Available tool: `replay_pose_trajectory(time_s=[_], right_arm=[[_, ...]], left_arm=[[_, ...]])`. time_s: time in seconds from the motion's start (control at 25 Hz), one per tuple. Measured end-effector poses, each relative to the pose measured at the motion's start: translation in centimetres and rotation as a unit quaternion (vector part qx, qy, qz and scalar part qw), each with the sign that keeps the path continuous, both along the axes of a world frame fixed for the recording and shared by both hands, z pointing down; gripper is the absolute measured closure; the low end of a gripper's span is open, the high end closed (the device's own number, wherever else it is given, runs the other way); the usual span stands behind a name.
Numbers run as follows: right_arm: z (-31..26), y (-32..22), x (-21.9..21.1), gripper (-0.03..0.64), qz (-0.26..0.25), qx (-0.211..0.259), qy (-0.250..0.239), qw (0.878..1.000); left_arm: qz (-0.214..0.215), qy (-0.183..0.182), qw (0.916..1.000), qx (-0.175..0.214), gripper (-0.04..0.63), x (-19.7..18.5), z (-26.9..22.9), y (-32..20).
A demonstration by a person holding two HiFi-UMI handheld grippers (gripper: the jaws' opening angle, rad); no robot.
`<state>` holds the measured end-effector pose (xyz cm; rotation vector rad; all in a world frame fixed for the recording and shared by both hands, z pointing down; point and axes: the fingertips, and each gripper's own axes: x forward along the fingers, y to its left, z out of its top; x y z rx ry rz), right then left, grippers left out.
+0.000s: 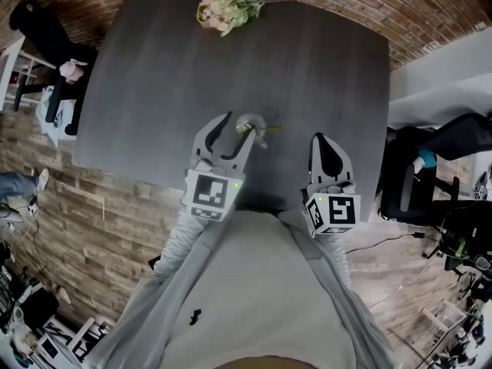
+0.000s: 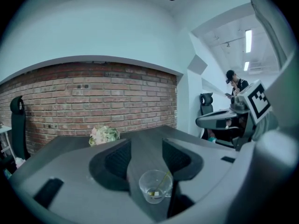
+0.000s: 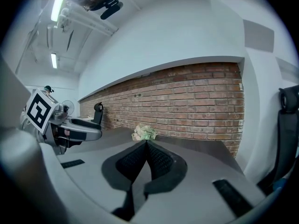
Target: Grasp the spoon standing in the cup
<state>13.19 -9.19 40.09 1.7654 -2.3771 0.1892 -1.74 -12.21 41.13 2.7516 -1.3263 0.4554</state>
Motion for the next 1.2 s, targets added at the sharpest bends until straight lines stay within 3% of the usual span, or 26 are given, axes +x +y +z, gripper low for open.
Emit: replay_pose_trajectory(time_s=[0.48,0.76,1.2], right_arm=[[0.9,0.2,1.3,0.601,0.023,-0.012,-0.006,1.000],[1.8,0.7,2.0,0.600,0.035,-0.021,-0.009,0.999],[2.9,1.2,2.7,0.601,0.044,-0.035,-0.015,0.998]], left_arm=[[0.055,-0.071,0.9954,-0.035,0.347,3.2,4.8,0.7],[0.086,-0.116,0.9889,-0.036,0.347,5.1,7.4,1.1],[0.106,-0.147,0.9818,-0.056,0.347,7.1,10.1,0.8]])
